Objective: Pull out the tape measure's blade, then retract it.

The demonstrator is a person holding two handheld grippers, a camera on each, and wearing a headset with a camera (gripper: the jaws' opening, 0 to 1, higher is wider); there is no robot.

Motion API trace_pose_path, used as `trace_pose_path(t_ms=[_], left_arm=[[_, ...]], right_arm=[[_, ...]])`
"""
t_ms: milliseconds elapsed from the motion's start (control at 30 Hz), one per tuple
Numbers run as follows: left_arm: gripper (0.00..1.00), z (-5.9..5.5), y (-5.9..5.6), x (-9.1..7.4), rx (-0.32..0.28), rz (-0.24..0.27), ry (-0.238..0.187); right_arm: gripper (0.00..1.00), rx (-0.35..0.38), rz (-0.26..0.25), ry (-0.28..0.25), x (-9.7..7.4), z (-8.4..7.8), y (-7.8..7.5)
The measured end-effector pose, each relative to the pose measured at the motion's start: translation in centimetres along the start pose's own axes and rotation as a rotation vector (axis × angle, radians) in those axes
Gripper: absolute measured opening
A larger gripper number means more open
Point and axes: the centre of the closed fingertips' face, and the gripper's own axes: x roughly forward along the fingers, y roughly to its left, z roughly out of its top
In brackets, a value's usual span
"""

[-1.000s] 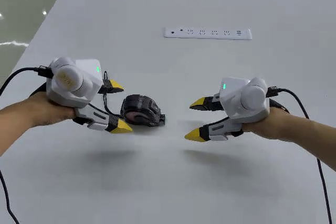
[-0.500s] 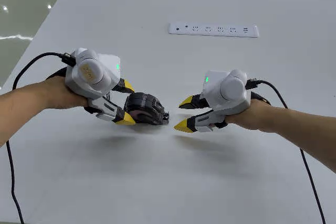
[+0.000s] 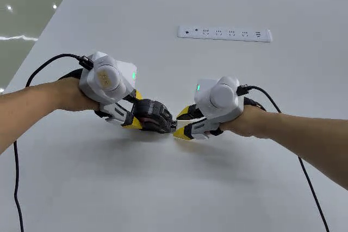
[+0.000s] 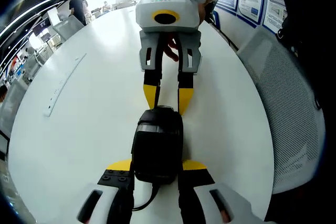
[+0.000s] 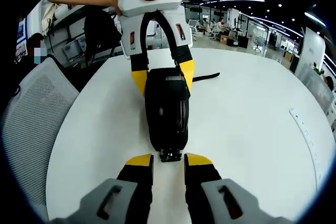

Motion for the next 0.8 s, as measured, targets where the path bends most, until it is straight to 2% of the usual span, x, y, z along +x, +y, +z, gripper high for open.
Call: trace_pose_path(t_ms=[133, 333, 800], left_arm=[[0.28, -0.02, 0.10, -0.08, -0.021, -0.004, -0.011], [0.28, -0.03, 0.09, -0.08, -0.029, -0.007, -0.015], [0.27, -0.16, 0.12, -0.16, -0.079, 0.007, -0.038]], right_arm=[[0.17, -0.024, -0.002, 0.038, 0.93, -0.41, -0.15], [0.15, -0.004, -0.003, 0.036, 1.08, -0.30, -0.21], [0.12, -0.040, 0.007, 0.066, 1.08, -0.08, -0.55]])
